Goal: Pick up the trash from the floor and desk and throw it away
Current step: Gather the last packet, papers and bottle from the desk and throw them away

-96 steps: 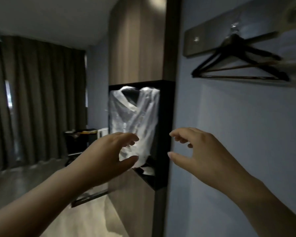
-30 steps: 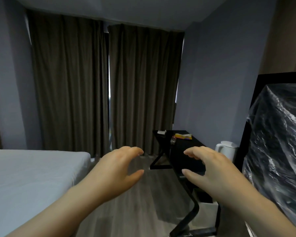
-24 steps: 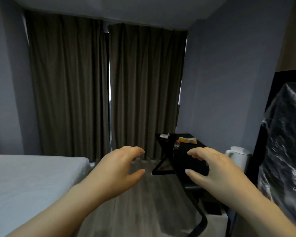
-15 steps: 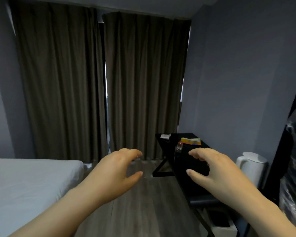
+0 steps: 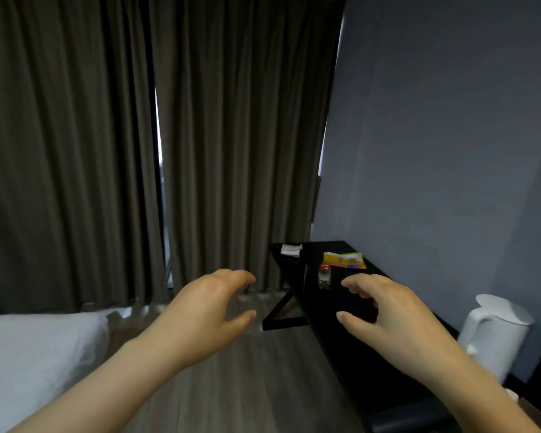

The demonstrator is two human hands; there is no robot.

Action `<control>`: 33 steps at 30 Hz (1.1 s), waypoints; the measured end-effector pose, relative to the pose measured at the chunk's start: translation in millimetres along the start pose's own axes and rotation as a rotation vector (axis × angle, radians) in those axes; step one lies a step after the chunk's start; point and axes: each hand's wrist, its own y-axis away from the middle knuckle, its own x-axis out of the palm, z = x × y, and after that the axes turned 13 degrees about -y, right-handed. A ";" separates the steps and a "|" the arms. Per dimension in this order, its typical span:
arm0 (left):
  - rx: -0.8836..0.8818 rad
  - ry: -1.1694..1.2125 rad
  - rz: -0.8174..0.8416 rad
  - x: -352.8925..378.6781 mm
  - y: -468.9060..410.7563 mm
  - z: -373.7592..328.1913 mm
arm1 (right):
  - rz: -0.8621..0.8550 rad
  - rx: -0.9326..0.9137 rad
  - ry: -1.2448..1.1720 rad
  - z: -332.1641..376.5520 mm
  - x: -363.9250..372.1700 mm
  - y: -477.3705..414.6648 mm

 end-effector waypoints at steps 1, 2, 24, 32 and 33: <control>0.011 -0.001 -0.004 4.1 -15.4 14.1 | -0.001 0.021 0.003 -0.5 6.0 -17.2; 0.022 -0.001 -0.005 8.7 -30.4 27.5 | -0.005 0.041 0.006 -1.1 12.7 -33.9; 0.121 0.026 0.102 190.9 -349.9 172.1 | -0.054 0.192 -0.097 -150.0 121.1 -346.5; 0.162 0.101 0.192 265.9 -449.2 202.4 | -0.025 0.251 -0.079 -212.3 150.0 -440.9; 0.165 0.109 0.193 275.1 -462.6 207.4 | -0.023 0.261 -0.082 -219.1 155.0 -452.0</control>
